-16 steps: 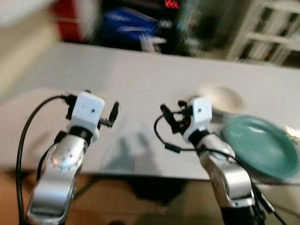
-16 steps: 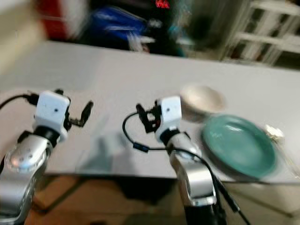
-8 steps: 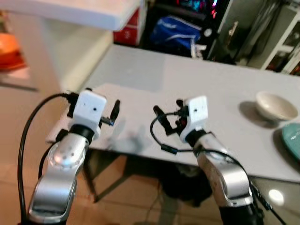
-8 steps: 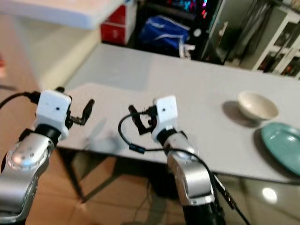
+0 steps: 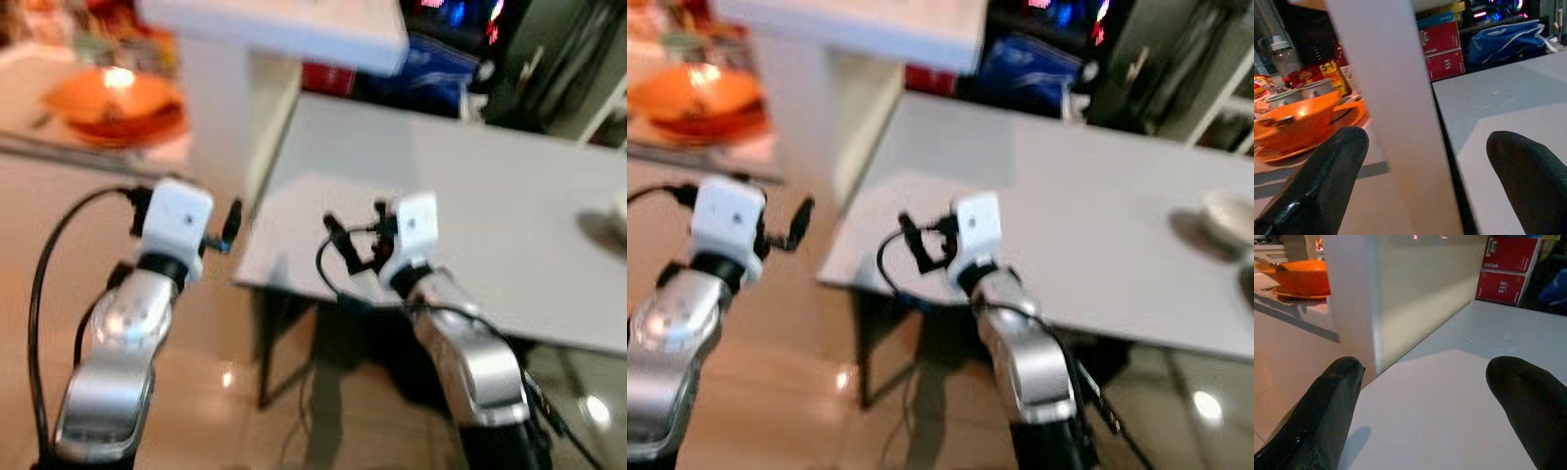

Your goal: Setting the table

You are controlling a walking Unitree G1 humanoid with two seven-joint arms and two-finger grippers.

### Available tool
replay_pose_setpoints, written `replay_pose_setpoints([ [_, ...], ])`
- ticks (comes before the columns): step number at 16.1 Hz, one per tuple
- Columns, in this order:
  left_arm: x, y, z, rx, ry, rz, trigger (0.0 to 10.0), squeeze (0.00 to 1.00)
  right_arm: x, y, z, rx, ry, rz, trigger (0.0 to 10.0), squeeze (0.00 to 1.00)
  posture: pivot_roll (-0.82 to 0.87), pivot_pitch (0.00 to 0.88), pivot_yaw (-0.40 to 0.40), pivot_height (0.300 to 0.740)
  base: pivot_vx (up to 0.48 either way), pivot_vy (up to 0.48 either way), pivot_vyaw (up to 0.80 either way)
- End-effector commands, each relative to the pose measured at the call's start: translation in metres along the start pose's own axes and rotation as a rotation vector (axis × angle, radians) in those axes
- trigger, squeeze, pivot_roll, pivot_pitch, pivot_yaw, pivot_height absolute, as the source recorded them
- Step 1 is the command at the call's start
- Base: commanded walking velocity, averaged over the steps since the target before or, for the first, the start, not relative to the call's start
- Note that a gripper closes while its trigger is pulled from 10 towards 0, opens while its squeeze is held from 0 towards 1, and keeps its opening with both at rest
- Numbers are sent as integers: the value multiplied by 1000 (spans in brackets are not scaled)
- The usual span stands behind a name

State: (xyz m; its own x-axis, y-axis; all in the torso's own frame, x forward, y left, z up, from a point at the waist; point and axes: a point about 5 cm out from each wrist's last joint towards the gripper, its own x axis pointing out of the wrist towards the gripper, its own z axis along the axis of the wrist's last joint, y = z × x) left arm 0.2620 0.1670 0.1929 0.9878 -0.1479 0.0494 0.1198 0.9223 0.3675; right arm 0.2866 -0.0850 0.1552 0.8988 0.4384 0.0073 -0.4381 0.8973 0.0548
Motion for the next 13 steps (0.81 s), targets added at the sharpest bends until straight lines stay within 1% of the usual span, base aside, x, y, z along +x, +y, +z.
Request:
replay_pose_setpoints([
  [1, 1, -7, 3, -11, -11, -25, 10000, 0, -4, -11, -3, -8, 14, -44, 10000, 1000, 72, 0, -88, 740, 0, 480, -781],
  [4, 1, -7, 3, -11, -12, -23, 10000, 0, -3, -13, -3, -8, 17, -57, 10000, 1000, 73, 0, -88, 740, 0, 480, -706],
  [8, 2, -6, 3, -10, -11, -22, 10000, 0, -2, -10, -2, -24, 8, -50, 10000, 1000, 74, 0, -88, 740, 0, 480, 0],
  [9, 2, -6, 2, -11, -8, -22, 10000, 0, -2, -14, -3, 9, 4, -89, 10000, 1000, 73, 0, -86, 740, 0, 480, 0],
  [10, 3, -7, 1, -30, 0, -23, 10000, 0, -4, -22, -5, 71, 2, -156, 10000, 1000, 72, 0, -84, 740, 0, 480, 0],
  [12, 3, -7, -5, -87, 34, -13, 10000, 0, -8, -32, -4, 83, -2, -215, 10000, 1000, 69, 0, -75, 740, 0, 480, 0],
  [13, 3, -6, -12, -122, 62, 0, 10000, 0, -13, -38, -3, 91, -7, -253, 10000, 1000, 64, 0, -64, 740, 0, 480, 0],
])
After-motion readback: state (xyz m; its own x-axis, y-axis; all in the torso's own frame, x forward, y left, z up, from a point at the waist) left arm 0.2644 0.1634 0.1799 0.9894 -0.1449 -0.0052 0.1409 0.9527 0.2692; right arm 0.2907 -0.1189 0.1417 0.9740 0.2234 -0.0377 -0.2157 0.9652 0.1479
